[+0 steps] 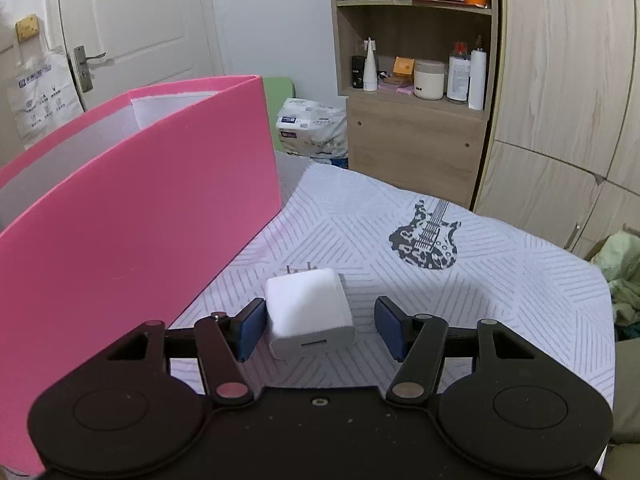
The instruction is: Organize rigid objects
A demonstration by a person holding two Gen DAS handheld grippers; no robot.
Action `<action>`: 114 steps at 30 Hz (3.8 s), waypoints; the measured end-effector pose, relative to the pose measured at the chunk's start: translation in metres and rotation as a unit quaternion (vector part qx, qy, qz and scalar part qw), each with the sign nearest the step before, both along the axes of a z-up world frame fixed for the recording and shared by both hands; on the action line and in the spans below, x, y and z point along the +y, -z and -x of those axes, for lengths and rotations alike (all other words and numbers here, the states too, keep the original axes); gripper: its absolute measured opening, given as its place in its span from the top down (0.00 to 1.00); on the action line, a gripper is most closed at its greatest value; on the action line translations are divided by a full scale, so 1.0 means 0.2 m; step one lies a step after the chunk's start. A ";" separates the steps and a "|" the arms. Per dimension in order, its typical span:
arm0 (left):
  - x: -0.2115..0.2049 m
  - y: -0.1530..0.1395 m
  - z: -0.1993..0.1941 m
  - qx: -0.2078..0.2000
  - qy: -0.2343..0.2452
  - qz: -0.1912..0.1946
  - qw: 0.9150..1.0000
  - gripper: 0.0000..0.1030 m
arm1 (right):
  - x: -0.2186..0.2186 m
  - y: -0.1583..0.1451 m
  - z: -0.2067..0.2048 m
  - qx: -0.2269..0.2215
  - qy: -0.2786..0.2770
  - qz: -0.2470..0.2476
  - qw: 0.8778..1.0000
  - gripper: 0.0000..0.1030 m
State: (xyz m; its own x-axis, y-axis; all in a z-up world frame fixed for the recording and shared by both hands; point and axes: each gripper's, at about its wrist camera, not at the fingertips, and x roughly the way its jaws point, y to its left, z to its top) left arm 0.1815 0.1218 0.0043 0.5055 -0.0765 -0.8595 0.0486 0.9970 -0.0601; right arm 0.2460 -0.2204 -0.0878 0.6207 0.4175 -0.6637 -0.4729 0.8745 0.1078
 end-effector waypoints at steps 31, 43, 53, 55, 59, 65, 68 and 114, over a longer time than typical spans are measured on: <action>0.08 0.02 0.04 -0.035 0.008 0.045 0.998 0.90 | 0.52 -0.65 0.33 -0.015 -0.031 -0.098 0.995 0.53; 0.14 0.02 0.04 -0.041 0.045 0.066 0.996 0.88 | 0.87 -0.51 0.03 0.056 -0.032 0.036 0.997 0.54; 0.13 0.03 0.04 -0.057 0.079 0.057 0.994 0.88 | 0.97 -0.37 -0.14 0.068 0.021 0.067 0.995 0.53; 0.14 0.03 0.06 -0.057 0.081 0.060 0.993 0.88 | 0.97 -0.37 -0.17 0.069 0.026 0.068 0.995 0.53; 0.15 0.03 0.06 -0.057 0.082 0.066 0.993 0.87 | 0.96 -0.33 -0.19 0.103 0.025 0.061 0.993 0.53; 0.14 0.02 0.06 -0.058 0.080 0.062 0.993 0.87 | 0.90 -0.45 -0.07 0.073 0.021 0.023 0.997 0.45; 0.14 0.03 0.06 -0.060 0.077 0.061 0.993 0.87 | 0.82 -0.57 0.04 0.043 0.028 0.001 0.999 0.44; -0.40 -0.13 0.64 -0.134 -0.023 0.008 0.991 0.00 | 0.17 -0.73 1.05 -0.105 0.071 -0.115 0.985 0.05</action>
